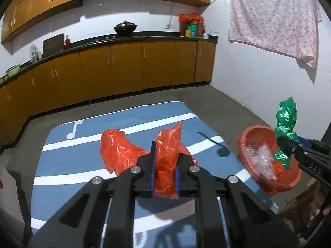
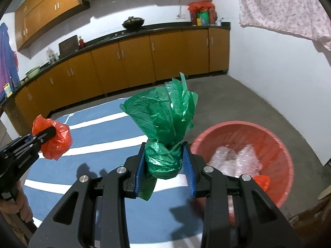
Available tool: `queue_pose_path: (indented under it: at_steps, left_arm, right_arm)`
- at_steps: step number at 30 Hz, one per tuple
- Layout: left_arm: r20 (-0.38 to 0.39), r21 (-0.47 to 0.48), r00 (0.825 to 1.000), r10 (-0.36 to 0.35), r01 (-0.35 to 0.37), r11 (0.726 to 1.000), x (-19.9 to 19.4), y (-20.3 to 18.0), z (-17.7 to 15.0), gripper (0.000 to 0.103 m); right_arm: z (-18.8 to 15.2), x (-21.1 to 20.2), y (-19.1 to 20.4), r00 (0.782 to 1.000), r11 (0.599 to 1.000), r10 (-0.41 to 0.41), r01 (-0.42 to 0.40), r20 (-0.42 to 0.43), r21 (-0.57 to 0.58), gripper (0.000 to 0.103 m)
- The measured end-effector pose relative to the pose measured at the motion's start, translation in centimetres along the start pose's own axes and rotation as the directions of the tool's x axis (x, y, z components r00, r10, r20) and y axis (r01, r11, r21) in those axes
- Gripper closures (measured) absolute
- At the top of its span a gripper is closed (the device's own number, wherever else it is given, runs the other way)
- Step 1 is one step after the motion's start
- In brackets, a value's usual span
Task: Collect trash
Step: 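Carry both bags over the basket and open both tools to drop them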
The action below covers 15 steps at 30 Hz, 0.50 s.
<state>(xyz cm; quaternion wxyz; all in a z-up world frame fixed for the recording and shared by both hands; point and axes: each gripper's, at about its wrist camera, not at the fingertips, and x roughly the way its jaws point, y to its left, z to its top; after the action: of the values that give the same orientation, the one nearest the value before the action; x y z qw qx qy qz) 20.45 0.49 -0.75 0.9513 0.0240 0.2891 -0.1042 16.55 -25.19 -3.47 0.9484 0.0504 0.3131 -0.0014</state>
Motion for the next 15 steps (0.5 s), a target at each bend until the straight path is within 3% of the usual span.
queue_pose_path:
  at_steps: [15]
  left_arm:
    - [0.002,0.103,0.991,-0.134,0.133,0.986,-0.7,-9.9,0.7,0.088]
  right_arm:
    - [-1.0,-2.8,-6.4,0.994,0.992,-0.109,0.108,0.022,0.062,0.068]
